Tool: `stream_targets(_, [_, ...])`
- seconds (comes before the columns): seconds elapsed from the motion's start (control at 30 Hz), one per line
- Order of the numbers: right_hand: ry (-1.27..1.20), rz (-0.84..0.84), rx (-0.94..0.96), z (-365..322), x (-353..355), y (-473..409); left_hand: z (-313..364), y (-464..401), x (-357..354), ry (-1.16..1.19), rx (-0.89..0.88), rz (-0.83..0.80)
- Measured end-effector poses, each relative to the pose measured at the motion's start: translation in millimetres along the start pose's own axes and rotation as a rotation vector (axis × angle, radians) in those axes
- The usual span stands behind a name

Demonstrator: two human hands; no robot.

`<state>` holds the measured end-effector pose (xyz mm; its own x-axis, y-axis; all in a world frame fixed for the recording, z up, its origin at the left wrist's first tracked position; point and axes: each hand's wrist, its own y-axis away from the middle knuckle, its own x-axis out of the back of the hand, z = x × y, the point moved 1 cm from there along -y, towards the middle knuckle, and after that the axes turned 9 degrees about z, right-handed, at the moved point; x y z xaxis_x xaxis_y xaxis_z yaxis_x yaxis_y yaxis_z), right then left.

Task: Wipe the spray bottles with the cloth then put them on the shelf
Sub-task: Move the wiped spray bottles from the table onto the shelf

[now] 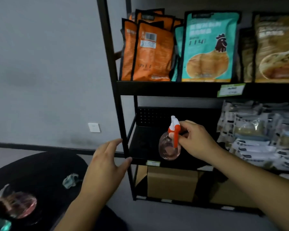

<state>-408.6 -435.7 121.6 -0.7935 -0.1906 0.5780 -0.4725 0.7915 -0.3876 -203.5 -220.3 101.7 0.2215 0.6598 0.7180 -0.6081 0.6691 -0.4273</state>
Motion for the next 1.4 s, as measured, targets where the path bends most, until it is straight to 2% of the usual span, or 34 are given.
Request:
stream_targets(0.27, [0.134, 0.102, -0.12, 86, 56, -17, 35, -15, -60, 0.002, -0.049, -0.108])
stream_targets(0.57, [0.268, 0.14, -0.234, 170, 71, -41, 46, -33, -105, -0.007, -0.092, -0.168])
stream_targets(1.17, [0.316, 0.105, -0.348, 231, 47, -60, 56, -52, -140, -0.024, -0.106, -0.184])
stream_targets(1.4, [0.218, 0.074, -0.316, 225, 49, -55, 58, -50, -133, -0.036, -0.092, -0.175])
